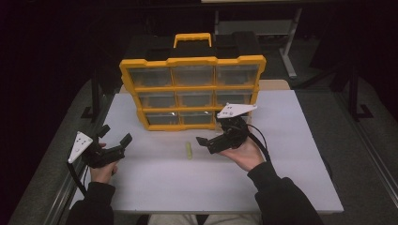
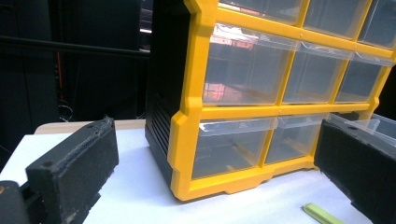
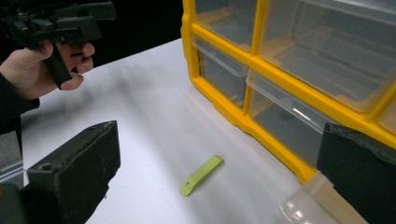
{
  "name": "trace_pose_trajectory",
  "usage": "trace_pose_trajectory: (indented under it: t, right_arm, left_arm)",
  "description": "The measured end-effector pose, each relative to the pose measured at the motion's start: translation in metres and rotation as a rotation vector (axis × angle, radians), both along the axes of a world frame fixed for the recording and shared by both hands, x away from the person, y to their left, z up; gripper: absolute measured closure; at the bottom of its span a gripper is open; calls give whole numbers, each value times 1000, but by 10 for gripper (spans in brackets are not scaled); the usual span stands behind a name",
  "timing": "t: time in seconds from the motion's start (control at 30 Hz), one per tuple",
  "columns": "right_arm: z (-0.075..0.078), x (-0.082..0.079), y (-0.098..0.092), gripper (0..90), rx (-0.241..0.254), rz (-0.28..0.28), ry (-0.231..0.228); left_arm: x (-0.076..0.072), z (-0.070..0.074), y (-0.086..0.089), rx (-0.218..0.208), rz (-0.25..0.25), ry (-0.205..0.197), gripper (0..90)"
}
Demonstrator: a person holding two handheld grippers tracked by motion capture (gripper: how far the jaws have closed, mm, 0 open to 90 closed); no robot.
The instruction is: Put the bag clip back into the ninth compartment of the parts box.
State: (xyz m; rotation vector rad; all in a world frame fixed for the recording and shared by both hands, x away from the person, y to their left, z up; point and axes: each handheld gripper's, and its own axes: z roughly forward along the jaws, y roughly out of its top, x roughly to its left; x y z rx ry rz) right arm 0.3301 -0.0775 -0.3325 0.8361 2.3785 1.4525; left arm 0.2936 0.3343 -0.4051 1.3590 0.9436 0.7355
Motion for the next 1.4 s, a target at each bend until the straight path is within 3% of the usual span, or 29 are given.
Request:
trace_pose_trajectory:
  t: [0.5,0.67,1.03,1.4]
  right_arm:
    - [-9,16,29,0,-74,28,58]
    - [-15,20,41,0,-113,42,95]
    - [-27,27,55,0,-165,41,155]
    - [-39,30,68,0,-212,40,179]
  left_arm:
    - [-1,0,0,1,-11,-4,0]
    - [-2,0,1,-14,-49,-9,0]
    - [-3,0,2,-22,-78,-14,0]
    - [-5,1,2,7,-86,-12,0]
